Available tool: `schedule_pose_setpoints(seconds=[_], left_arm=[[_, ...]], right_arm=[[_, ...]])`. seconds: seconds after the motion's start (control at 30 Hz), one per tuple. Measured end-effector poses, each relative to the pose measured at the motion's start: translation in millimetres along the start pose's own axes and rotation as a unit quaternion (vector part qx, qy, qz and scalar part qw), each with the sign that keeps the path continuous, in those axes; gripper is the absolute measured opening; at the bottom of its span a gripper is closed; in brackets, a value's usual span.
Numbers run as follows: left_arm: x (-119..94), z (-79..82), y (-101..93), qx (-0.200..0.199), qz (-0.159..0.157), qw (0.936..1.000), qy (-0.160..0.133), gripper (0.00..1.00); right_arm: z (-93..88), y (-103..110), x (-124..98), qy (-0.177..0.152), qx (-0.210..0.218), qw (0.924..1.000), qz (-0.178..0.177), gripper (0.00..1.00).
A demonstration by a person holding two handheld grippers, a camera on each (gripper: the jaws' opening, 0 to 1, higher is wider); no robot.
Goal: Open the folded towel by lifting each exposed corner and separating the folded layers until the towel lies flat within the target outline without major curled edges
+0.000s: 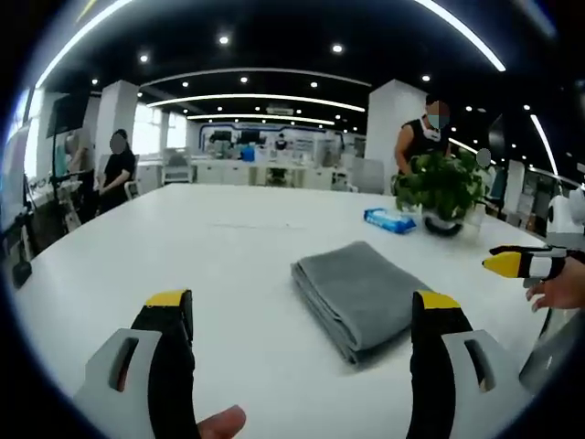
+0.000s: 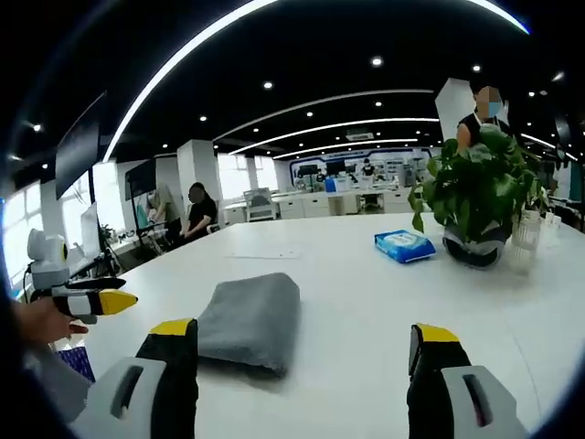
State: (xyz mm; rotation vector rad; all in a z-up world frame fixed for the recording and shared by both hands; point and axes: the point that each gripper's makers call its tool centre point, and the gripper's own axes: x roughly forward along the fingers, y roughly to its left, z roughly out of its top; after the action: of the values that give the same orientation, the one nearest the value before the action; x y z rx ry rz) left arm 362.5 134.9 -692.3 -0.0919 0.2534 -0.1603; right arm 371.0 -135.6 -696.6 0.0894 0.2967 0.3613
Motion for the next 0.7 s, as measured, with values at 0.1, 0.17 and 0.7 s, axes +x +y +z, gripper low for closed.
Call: schedule_pose_setpoints(seconds=[0.1, 0.17, 0.7], left_arm=[[0.1, -0.8, 0.7, -0.003, 0.000, 1.0000, 0.001, 0.99], [0.3, -0.6, 1.4, -0.004, 0.001, 1.0000, 0.001, 0.99], [0.8, -4.2, -2.2, -0.001, -0.005, 0.9999, 0.010, 0.97]], right_arm=[[-0.9, 1.2, 0.2, 0.002, -0.006, 1.0000, 0.002, 0.97], [-0.9, 2.1, 0.7, 0.002, -0.005, 1.0000, 0.005, 0.96], [-4.8, 8.5, 2.3, 0.010, -0.020, 0.9996, 0.015, 0.94]])
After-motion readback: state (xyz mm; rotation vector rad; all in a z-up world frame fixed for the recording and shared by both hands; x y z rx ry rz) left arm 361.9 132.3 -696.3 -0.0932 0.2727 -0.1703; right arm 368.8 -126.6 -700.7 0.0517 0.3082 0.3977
